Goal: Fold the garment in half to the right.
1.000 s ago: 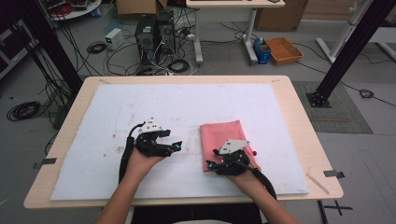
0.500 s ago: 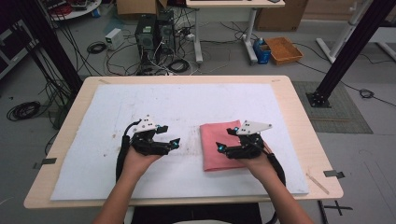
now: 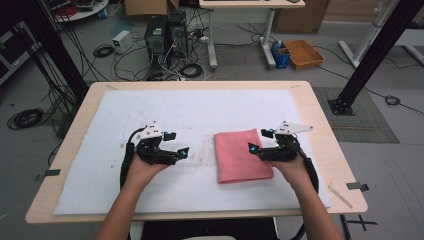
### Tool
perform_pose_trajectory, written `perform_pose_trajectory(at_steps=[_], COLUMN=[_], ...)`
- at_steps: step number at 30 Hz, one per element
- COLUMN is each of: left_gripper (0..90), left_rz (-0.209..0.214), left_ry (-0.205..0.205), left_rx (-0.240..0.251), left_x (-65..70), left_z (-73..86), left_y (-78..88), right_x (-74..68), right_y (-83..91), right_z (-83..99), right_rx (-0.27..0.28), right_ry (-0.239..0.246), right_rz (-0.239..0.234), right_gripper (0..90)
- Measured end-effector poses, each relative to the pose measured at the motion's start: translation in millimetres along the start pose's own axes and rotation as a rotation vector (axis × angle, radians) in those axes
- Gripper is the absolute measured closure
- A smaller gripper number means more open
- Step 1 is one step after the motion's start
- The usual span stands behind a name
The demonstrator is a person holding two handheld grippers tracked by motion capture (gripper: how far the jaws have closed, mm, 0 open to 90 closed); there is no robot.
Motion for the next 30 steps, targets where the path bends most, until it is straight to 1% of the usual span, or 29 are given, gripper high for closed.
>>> perform_pose_trajectory(at_steps=[2,4,5,8,9,11,12,14,16,18,20,22,25,30], left_gripper=[20.2,20.0,19.5,18.7,18.5,18.6,18.5,18.5,18.5,18.6,18.5,18.5,18.5,18.5], left_rz=[0.002,0.01,0.01,0.009,0.01,0.011,0.007,0.007,0.007,0.004,0.004,0.005,0.006,0.003], left_ry=[-0.009,-0.013,-0.013,-0.018,-0.018,-0.016,-0.015,-0.016,-0.02,-0.022,-0.025,-0.032,-0.026,-0.025], left_rx=[0.002,-0.003,-0.003,-0.024,-0.034,-0.038,-0.039,-0.031,-0.025,-0.022,-0.024,-0.024,-0.023,-0.034], left_x=[-0.8,-2.5,-2.5,-5.6,-7.5,-8.3,-9.4,-8.8,-7.5,-6.4,-6.2,-4.5,-3.1,-3.6], left_z=[1.8,4.1,4.1,9.9,12.8,13.9,14.9,14.6,13.8,13.2,12.8,11.6,11.4,12.1], left_y=[-0.1,-0.8,-0.8,-2.6,-3.2,-3.1,-2.6,-1.3,-0.3,-0.3,-0.1,0.2,-0.1,-1.7], right_x=[8.8,17.7,17.7,29.4,35.2,38.1,39.3,39.5,38.7,37.2,36.0,34.9,33.9,33.9], right_y=[3.3,5.7,5.7,6.2,5.8,6.3,6.4,7.5,8.0,7.4,6.9,4.8,3.0,1.3], right_z=[3.8,8.5,8.5,16.2,19.9,21.8,22.2,22.1,21.3,20.1,19.7,19.3,19.6,20.1], right_rx=[0.004,-0.005,-0.005,-0.025,-0.03,-0.036,-0.035,-0.032,-0.022,-0.024,-0.027,-0.034,-0.039,-0.043], right_ry=[-0.018,-0.035,-0.035,-0.049,-0.067,-0.08,-0.077,-0.082,-0.076,-0.069,-0.073,-0.065,-0.066,-0.059], right_rz=[0.015,0.033,0.033,0.061,0.068,0.078,0.075,0.081,0.083,0.081,0.083,0.079,0.077,0.075], right_gripper=[22.0,22.0,22.0,22.0,21.9,22.0,21.9,21.9,21.9,21.9,22.0,22.0,21.9,22.0])
Point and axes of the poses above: each handheld gripper's, and its own axes: y roughly backward along the jaws, z roughly out of its underside, x roughly to its right, the point moved 1 cm from there along -y, roughly forward along the jaws, and after that the axes turned 2 degrees about z, right-handed, at the moved point
